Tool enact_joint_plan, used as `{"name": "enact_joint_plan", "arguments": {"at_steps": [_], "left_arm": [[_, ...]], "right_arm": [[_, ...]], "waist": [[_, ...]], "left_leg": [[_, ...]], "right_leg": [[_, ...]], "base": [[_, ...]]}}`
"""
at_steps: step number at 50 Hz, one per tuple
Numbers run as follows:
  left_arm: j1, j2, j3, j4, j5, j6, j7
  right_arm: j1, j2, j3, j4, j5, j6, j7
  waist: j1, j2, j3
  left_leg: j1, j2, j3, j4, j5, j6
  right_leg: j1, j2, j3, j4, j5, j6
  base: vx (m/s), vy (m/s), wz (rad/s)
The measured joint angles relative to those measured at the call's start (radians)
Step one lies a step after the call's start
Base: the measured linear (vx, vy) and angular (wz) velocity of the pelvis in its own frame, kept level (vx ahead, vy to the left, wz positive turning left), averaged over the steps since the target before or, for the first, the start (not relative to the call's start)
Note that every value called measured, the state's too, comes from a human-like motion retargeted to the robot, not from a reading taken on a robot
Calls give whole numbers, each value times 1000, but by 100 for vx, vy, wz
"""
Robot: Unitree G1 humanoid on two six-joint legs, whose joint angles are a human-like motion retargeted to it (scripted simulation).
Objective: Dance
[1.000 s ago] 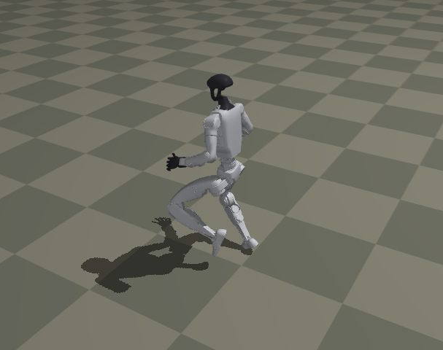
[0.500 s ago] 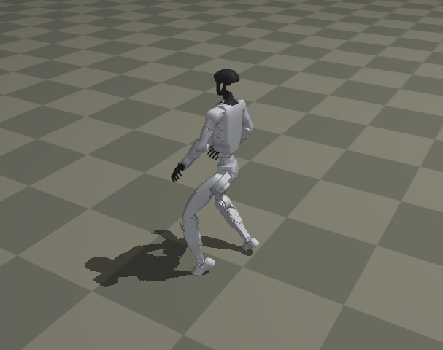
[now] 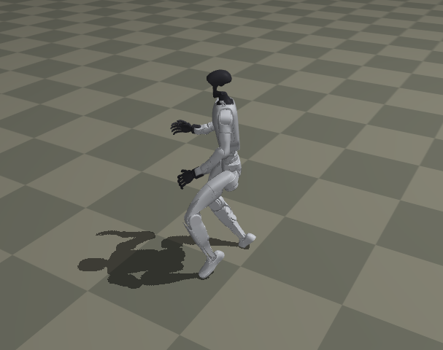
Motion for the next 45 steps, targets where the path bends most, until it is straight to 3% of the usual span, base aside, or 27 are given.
{"name": "enact_joint_plan", "arguments": {"at_steps": [5, 10, 14, 17, 21, 23, 25, 27, 28, 29, 30, 32, 34, 37, 40, 45], "left_arm": [[115, 150, 149, -303, -94, -7, -12], [330, 285, 298, -441, -162, -35, 4], [487, 269, 325, -401, -257, -65, -25], [558, 191, 317, -311, -352, -79, -60], [582, 39, 305, -133, -480, -68, -101], [571, -38, 303, -36, -528, -54, -114], [545, -92, 304, 55, -554, -37, -123], [515, -128, 320, 133, -552, -15, -123], [509, -148, 329, 170, -545, -5, -122], [504, -164, 343, 202, -535, 5, -119], [500, -179, 359, 231, -524, 15, -115], [463, -179, 375, 291, -475, 29, -107], [451, -164, 400, 313, -407, 41, -100], [435, -123, 417, 288, -276, 58, -89], [432, -65, 428, 200, -155, 70, -50], [403, 49, 476, 33, -82, 72, 92]], "right_arm": [[-397, 66, 196, -526, 127, -88, 6], [-853, 197, 489, -801, 245, -129, 43], [-1063, 274, 670, -782, 294, -126, 77], [-1131, 303, 768, -688, 314, -83, 130], [-1101, 316, 833, -470, 292, 12, 216], [-1036, 313, 839, -314, 253, 63, 253], [-949, 298, 819, -132, 189, 113, 277], [-852, 263, 770, 60, 100, 158, 286], [-793, 246, 740, 154, 48, 178, 285], [-736, 222, 707, 244, -5, 198, 281], [-681, 196, 672, 333, -58, 217, 274], [-576, 136, 543, 513, -182, 231, 253], [-468, 65, 417, 622, -263, 254, 219], [-297, -53, 219, 692, -362, 273, 160], [-136, -146, 68, 687, -429, 281, 97], [34, -220, -50, 591, -438, 274, 46]], "waist": [[103, 44, 52], [193, 98, 19], [233, 160, -30], [245, 193, -59], [248, 204, -78], [238, 187, -82], [202, 136, -81], [188, 115, -81], [183, 116, -78], [184, 116, -73], [188, 116, -67], [106, 18, -38], [54, 13, -8], [0, 60, 43], [-53, 109, 121], [-140, 91, 232]], "left_leg": [[33, -19, 3, 94, -110, 3], [153, 56, 101, 97, -350, 125], [245, 135, 185, 32, -543, 190], [294, 140, 235, -18, -671, 218], [332, 68, 280, -59, -796, 256], [340, -15, 293, -70, -830, 279], [331, -126, 268, -85, -828, 270], [342, -225, 246, -111, -845, 285], [342, -262, 245, -101, -862, 315], [345, -295, 248, -96, -880, 346], [349, -328, 253, -92, -899, 378], [362, -542, 261, -147, -873, 437], [361, -637, 212, -133, -873, 459], [377, -699, 121, -105, -877, 450], [449, -715, 39, -101, -886, 408], [616, -736, -35, -184, -886, 346]], "right_leg": [[-16, 47, 7, -29, 110, -4], [10, 115, 2, -143, 210, 55], [67, 159, -28, -245, 268, 112], [97, 164, -54, -279, 279, 149], [91, 128, -55, -233, 265, 197], [49, 115, 13, -172, 254, 263], [-18, 316, 276, -154, 99, 397], [-39, 354, 375, -69, -104, 397], [-58, 257, 379, 15, -225, 397], [-87, 117, 350, 127, -336, 324], [-120, -45, 304, 253, -441, 216], [-228, -210, 416, 529, -363, 219], [-343, -195, 528, 736, -228, 221], [-567, -65, 660, 956, -61, 201], [-810, 99, 687, 982, 51, 185], [-1119, 245, 492, 664, 113, 303]], "base": [[-9, -11, 95], [0, 2, 108], [4, 16, 130], [4, 24, 143], [1, 27, 164], [-2, 12, 235], [2, -34, 323], [17, 8, 286], [17, 67, 204], [15, 83, 160], [12, 56, 250], [8, 25, 369], [5, 10, 328], [0, 2, 239], [-4, -6, 159], [-6, -10, 91]]}}
